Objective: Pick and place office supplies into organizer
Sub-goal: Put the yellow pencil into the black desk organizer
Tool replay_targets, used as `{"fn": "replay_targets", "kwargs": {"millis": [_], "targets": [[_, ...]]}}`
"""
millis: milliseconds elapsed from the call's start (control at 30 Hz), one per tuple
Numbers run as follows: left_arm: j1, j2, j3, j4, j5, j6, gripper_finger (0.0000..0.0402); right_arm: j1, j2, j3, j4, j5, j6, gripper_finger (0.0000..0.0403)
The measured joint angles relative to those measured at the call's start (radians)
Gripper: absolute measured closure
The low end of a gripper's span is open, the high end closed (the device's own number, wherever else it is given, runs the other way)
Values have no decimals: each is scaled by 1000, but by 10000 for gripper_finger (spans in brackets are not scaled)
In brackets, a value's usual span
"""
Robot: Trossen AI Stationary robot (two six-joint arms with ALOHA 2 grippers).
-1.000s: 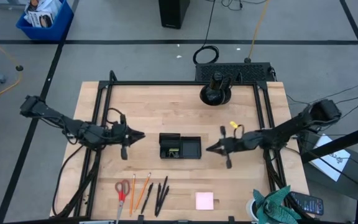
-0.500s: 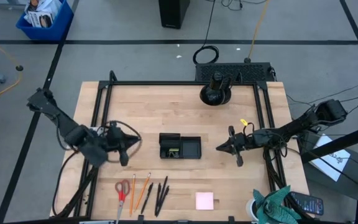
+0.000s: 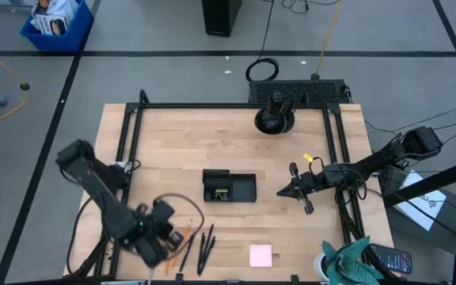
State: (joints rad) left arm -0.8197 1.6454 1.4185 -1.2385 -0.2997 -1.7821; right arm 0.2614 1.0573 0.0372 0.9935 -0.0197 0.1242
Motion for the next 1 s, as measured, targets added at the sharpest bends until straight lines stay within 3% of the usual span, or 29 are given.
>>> {"fn": "replay_targets", "kwargs": {"millis": [100,300,500,733,1000], "targets": [[-35,72,18,56,47,-101,355,0,0,0,0,-12,12,403],[-28,145,22,118,8,-193,355,0,0,-1,-1,-12,76,403],[47,196,22,134,17,-86,355,0,0,-1,13,-14,95,403],[139,197,21,152,31,5,354,0,-1,-2,59,-139,82,403],[202,197,8,202,92,118,353,0,-1,-2,49,-145,73,403]]}}
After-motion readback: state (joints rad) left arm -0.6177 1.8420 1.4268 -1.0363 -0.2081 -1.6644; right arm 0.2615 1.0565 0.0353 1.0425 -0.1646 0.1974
